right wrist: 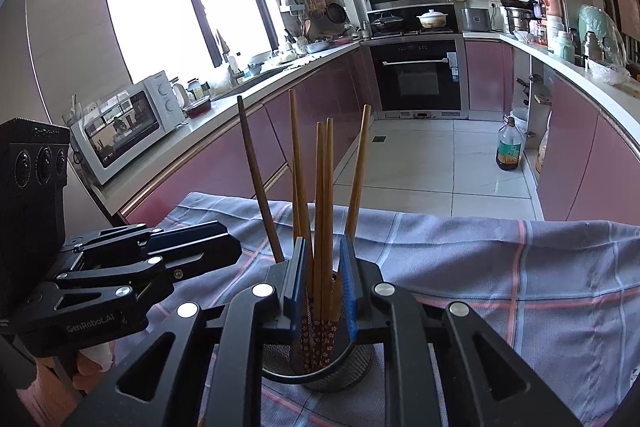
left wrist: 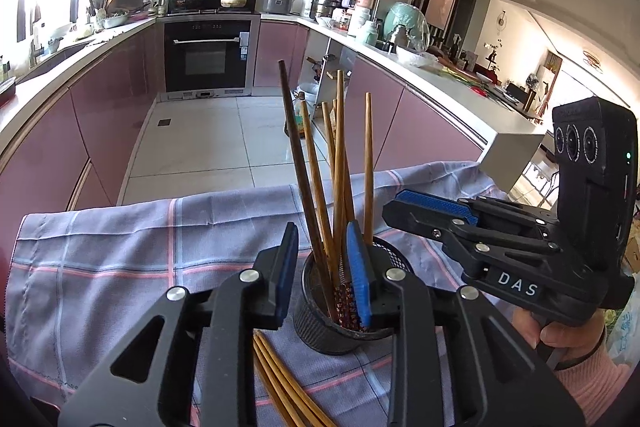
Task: Organize utensils
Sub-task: 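Move both open tools back over the remaining chopsticks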
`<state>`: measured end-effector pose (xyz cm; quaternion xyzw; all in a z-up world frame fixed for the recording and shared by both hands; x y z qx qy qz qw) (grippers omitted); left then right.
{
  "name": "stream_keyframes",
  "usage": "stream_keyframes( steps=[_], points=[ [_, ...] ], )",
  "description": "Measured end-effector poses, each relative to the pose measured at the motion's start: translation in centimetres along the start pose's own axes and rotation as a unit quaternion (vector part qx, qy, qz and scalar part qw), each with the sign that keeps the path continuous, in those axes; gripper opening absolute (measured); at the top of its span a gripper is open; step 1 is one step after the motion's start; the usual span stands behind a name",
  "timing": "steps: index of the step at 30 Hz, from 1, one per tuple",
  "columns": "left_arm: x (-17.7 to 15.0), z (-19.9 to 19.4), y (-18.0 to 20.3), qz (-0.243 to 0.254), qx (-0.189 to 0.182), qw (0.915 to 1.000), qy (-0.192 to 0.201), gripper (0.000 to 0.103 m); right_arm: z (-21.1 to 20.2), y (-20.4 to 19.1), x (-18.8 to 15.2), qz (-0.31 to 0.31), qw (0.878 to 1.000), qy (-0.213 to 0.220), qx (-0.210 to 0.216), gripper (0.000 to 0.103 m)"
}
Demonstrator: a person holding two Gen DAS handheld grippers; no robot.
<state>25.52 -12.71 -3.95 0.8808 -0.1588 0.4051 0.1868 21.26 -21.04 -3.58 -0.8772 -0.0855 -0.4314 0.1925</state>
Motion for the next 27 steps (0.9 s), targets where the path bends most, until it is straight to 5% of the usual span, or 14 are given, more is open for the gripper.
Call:
stream_keyframes(
  steps=[15,27],
  points=[
    [-3.7,-3.4,-1.9,-0.005,0.035,0.9990,0.026,0.037,-3.6,-3.7,-3.2,-0.041,0.998,0.012,0.055,0.026],
    [-12.9,-3.2,-5.5,-0.034,0.064,0.9965,-0.042,0.042,1.3,-5.8,-12.0,-0.055,0.990,-0.116,0.065,0.030]
  ],
)
Point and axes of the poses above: each gripper's, at about its wrist camera, not at the fingertips, and z roughly the way its jaws point, y to its right, x to its top, the point moved 6 cm from there along z, roughly the way its jaws point
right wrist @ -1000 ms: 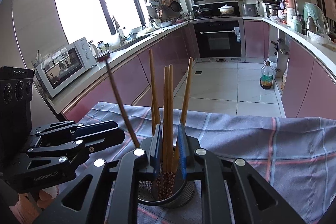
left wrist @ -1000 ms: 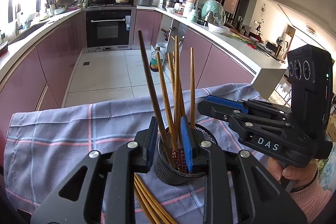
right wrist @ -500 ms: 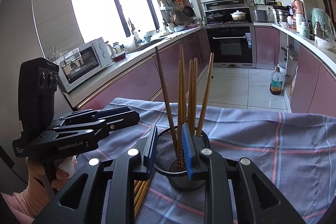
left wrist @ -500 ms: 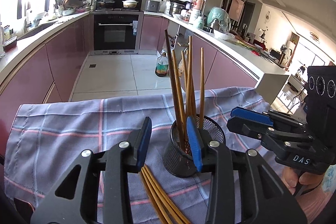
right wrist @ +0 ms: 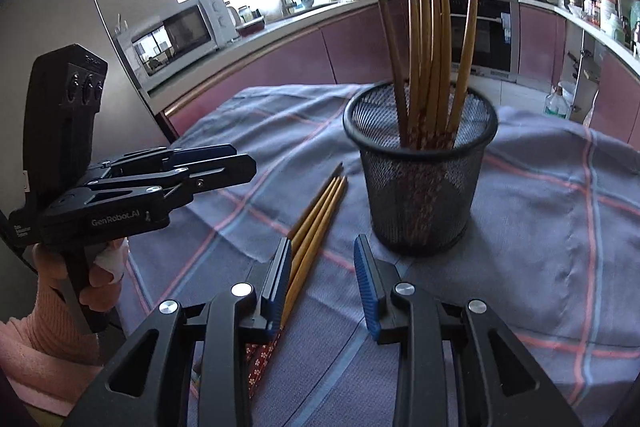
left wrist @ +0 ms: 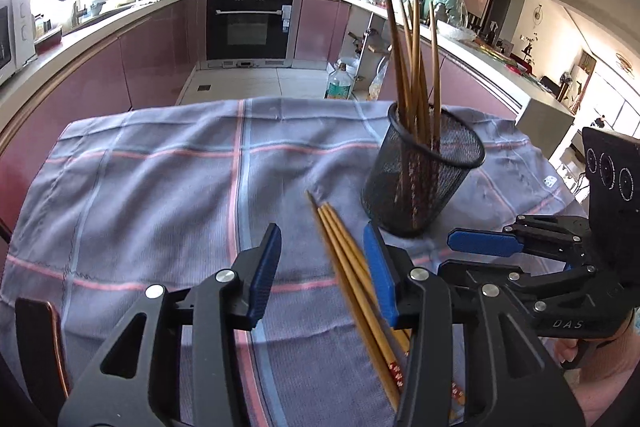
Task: Organize utensils
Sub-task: 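Move both open tools back over the remaining chopsticks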
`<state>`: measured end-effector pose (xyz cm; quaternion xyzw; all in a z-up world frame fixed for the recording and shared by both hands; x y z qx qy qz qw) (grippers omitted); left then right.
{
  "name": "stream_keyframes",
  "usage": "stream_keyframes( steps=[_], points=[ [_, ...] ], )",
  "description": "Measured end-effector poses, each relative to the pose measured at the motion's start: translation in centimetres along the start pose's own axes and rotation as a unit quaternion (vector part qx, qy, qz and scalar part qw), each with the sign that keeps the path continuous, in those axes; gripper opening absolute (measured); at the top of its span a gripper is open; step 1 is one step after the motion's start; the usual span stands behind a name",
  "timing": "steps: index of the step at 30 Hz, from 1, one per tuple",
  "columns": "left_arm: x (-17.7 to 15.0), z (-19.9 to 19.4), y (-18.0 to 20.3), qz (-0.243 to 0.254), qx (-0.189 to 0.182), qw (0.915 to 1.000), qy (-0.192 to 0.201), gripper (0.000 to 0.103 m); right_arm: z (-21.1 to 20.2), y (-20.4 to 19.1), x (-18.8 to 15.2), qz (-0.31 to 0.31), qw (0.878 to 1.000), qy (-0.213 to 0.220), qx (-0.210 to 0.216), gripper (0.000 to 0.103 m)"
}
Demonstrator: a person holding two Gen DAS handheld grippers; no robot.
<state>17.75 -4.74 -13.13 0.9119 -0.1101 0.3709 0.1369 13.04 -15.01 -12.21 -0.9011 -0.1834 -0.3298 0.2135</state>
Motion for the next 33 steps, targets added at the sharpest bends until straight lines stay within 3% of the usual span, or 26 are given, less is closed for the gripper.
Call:
stream_keyframes(
  steps=[9,33],
  points=[
    [-3.7,1.6,-0.9,-0.014,0.005,0.9994,-0.031,0.042,2.7,-1.2,-1.6,0.000,0.999,-0.034,-0.005,0.030],
    [-5.0,2.9,0.6,-0.001,0.007,0.9988,-0.049,0.043,3.7,-1.1,-2.2,-0.009,0.998,-0.045,-0.032,0.029]
  ],
)
Point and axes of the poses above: each gripper's, at about its wrist camera, not at the fingertips, and z roughly the way its jaws point, y to its right, x to its top, the point moved 6 cm from there along z, roughly the way its jaws point
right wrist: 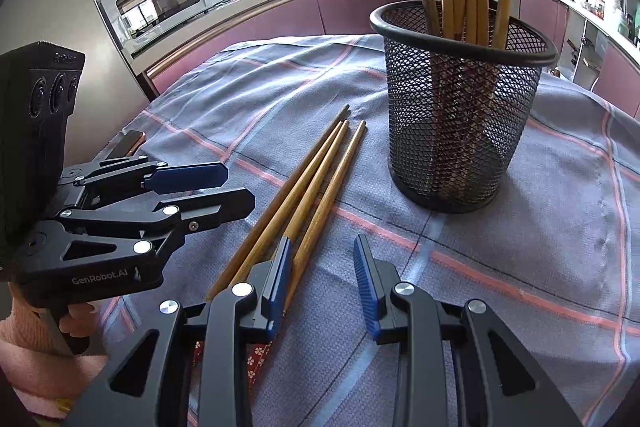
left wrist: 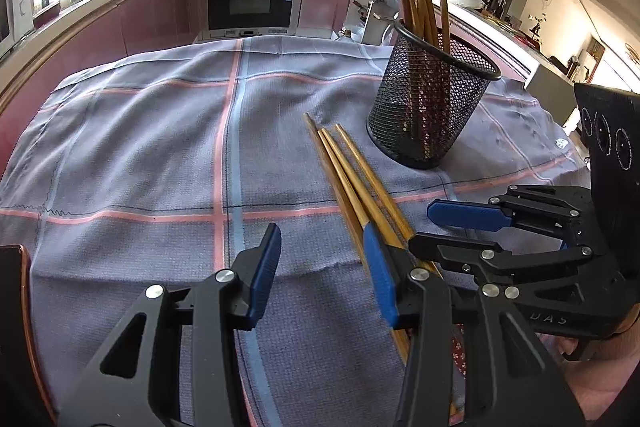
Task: Organize utensils
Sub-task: 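Move both open tools back over the remaining chopsticks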
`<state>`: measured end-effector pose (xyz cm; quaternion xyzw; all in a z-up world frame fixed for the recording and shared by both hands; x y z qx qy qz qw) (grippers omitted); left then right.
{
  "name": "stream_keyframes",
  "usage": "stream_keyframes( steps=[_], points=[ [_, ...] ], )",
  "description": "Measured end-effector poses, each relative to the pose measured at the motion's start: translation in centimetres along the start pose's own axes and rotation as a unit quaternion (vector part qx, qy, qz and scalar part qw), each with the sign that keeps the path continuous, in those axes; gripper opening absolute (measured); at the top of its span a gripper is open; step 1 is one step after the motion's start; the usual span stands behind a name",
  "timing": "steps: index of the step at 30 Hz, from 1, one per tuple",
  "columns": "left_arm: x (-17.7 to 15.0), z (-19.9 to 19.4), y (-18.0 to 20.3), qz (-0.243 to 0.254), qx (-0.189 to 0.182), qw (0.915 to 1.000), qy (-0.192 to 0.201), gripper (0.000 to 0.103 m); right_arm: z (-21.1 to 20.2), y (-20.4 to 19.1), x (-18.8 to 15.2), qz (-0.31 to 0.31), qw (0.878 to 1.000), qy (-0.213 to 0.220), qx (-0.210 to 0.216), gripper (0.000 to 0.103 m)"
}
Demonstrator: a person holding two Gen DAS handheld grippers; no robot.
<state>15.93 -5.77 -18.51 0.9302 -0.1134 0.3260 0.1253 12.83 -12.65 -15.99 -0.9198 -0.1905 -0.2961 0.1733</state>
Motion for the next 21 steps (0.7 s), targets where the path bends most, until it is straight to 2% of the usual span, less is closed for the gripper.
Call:
stream_keyframes(
  steps=[15,21],
  points=[
    [-0.1,1.6,0.7,0.011,-0.003,0.9998,-0.017,0.041,-0.3,0.4,-0.1,0.003,1.000,0.002,-0.003,0.029],
    [-0.2,1.4,0.5,0.012,-0.009,0.9997,-0.022,0.026,-0.3,0.5,-0.1,0.002,1.000,0.001,-0.003,0.029]
  ],
)
Point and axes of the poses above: each gripper's, at about its wrist camera, not at the fingertips, and z roughly the way its jaws point, y to its right, x to its top, the point moved 6 cm from there along z, roughly the way its jaws point
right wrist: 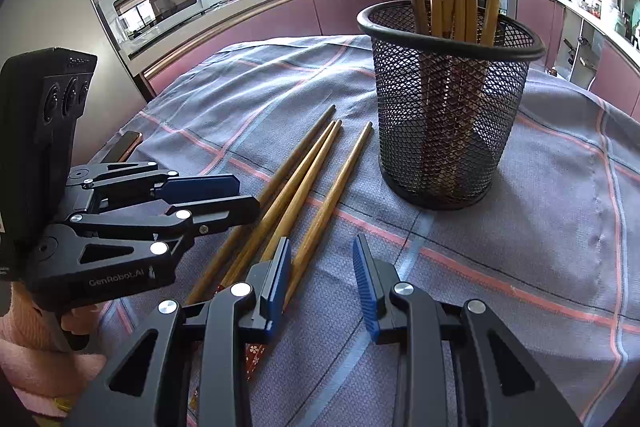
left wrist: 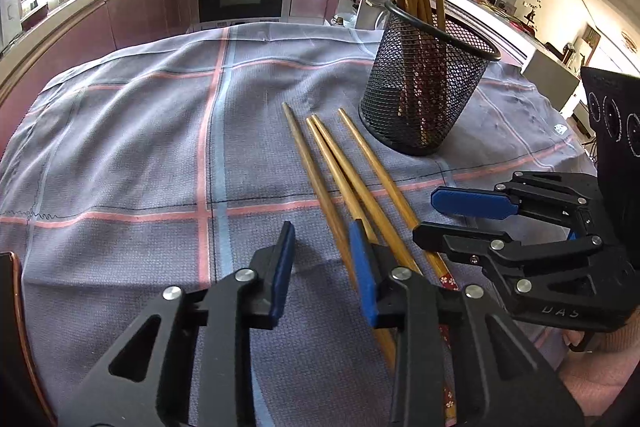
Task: Organize utensils
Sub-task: 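Move both open tools back over the remaining chopsticks, then close the right tool on a chopstick while the left tool grasps another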
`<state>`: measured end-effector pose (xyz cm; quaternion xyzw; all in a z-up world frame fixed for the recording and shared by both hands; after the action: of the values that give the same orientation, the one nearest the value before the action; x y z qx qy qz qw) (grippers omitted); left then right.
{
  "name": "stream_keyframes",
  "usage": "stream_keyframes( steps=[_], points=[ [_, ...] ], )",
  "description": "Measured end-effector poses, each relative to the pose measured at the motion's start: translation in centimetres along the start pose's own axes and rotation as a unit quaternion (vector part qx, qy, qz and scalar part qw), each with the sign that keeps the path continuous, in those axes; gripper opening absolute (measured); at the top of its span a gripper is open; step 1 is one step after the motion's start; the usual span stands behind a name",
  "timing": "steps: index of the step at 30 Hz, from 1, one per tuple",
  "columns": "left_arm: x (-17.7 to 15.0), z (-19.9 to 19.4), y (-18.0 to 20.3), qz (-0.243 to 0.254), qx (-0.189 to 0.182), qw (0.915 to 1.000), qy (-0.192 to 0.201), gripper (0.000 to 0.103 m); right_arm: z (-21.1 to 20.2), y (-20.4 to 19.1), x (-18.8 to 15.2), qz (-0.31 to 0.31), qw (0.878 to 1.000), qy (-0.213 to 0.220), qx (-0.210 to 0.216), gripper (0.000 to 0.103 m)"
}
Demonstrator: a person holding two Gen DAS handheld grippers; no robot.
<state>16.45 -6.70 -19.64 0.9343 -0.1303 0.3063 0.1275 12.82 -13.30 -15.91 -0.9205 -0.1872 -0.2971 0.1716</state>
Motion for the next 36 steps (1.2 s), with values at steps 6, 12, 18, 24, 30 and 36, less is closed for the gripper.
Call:
stream_keyframes(
  steps=[6,12,18,24,30,36],
  points=[
    [-0.3,-0.3,-0.3,-0.003,0.001,1.0000,-0.005,0.025,-0.2,0.4,0.0,-0.002,1.000,-0.003,-0.009,0.029],
    [0.3,0.3,-0.3,-0.002,0.012,0.9999,-0.006,0.027,0.0,0.6,0.3,0.003,1.000,-0.003,-0.013,0.029],
    [1.3,1.3,-0.3,0.000,0.025,0.9997,-0.008,0.025,0.9,0.6,1.2,0.002,1.000,-0.001,-0.020,0.029],
    [1.3,1.4,-0.1,-0.005,0.033,0.9994,-0.005,0.016,1.6,0.3,1.8,-0.005,0.999,0.005,-0.039,0.019],
    [1.0,1.3,-0.1,-0.012,0.032,0.9994,-0.005,0.013,1.6,0.6,1.8,0.002,0.999,0.005,-0.035,0.008],
    [1.0,1.4,0.0,-0.015,0.036,0.9992,-0.005,0.012,1.5,0.8,1.8,0.008,0.999,0.006,-0.031,0.006]
  ],
)
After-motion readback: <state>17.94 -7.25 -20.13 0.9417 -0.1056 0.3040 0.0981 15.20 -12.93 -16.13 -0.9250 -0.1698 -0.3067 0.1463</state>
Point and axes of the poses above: each gripper's, at about its wrist camera, not at the fingertips, and z roughly the way its jaws point, y to its right, x to its top, the point moved 6 cm from there along z, roughly the way its jaws point
